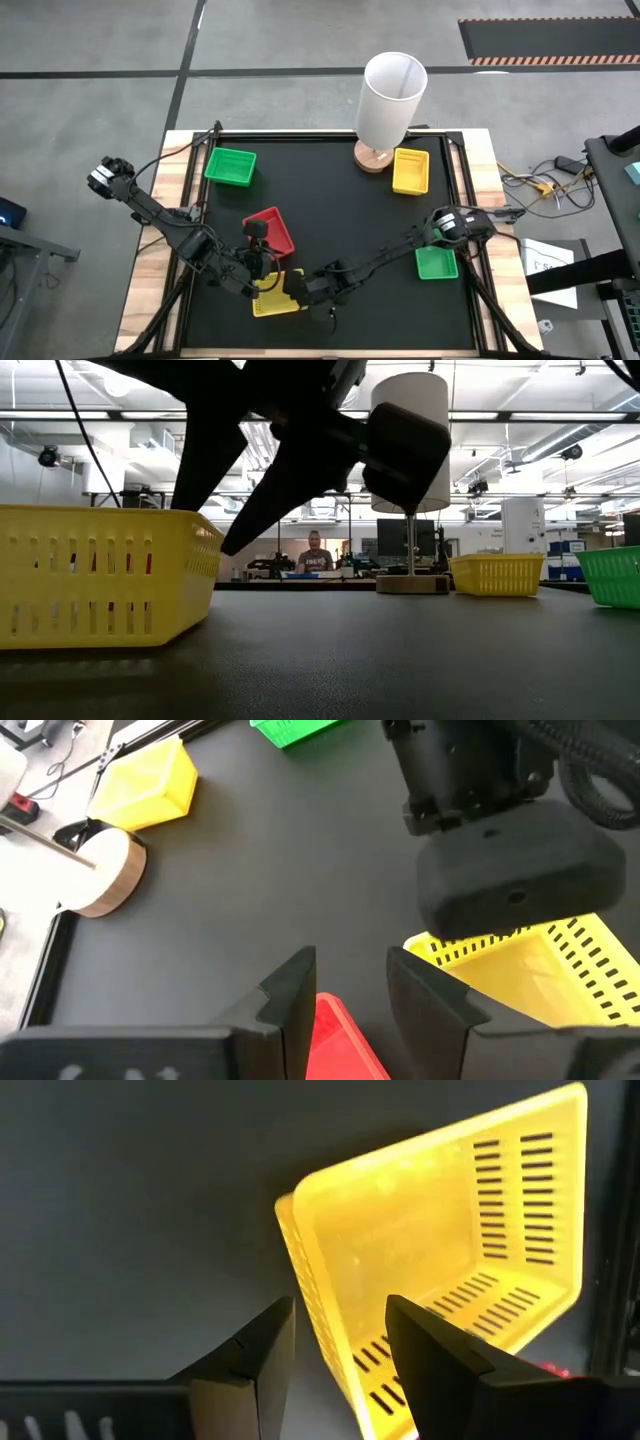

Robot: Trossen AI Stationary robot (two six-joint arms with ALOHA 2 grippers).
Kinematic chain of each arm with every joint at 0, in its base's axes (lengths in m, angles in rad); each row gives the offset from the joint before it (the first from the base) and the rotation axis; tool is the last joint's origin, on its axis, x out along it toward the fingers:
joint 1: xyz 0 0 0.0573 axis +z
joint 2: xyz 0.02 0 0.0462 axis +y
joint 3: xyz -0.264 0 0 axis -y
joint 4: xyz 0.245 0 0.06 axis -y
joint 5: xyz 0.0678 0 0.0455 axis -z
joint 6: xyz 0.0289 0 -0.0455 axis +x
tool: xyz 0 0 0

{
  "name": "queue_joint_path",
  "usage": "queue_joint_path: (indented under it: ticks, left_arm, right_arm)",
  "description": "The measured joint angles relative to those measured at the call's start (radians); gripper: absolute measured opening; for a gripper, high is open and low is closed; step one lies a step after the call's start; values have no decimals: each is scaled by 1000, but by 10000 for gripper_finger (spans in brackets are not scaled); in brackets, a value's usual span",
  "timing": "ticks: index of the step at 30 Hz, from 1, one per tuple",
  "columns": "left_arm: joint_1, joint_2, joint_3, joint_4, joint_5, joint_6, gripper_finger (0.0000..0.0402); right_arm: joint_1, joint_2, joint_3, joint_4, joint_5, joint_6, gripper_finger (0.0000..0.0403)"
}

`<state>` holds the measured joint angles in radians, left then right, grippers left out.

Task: Stack baskets by color
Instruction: Stack the bottom yellow bin on top of the top yellow bin

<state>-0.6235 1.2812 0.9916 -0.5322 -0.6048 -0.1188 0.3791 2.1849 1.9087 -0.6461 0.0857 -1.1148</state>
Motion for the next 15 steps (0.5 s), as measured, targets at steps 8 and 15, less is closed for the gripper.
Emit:
queue_joint_path:
  ticks: [8,15]
  left_arm:
    - [0,0,0,1,0,2,109]
    - [0,-1,0,1,0,3,109]
  right_arm:
    - [-34,25,0,3,-131,-5,150]
    - [-56,60,0,11,-230,-4,150]
